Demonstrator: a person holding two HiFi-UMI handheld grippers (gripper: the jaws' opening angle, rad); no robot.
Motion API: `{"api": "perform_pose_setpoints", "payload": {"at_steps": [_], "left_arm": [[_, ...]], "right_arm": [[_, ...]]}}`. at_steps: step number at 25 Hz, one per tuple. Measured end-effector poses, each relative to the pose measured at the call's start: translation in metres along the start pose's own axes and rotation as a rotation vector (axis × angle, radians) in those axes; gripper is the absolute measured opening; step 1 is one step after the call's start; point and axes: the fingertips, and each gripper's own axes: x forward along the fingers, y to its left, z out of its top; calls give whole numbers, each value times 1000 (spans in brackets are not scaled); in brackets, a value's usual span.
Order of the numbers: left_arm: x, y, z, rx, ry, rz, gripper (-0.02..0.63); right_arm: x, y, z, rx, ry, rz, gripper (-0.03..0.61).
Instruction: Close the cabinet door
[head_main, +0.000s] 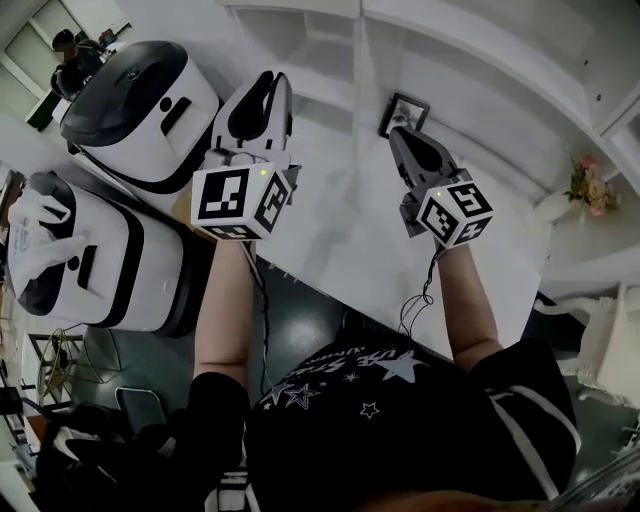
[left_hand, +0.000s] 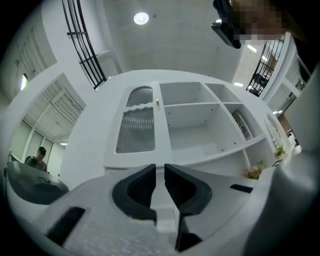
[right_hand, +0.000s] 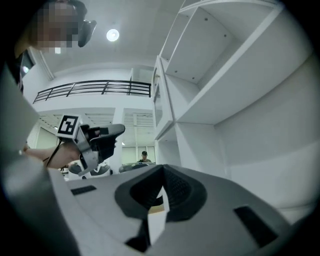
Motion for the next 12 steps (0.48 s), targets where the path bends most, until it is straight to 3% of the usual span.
{"api": "perform_pose_setpoints", "payload": {"at_steps": [5, 12], "left_arm": [[-88, 2, -15, -4, 97, 58, 54], [-221, -28, -17, -25, 198, 127, 52]], "right_arm": [[-17, 66, -5, -1, 12, 67, 6], [-78, 160, -20, 5, 42, 149, 5]]}}
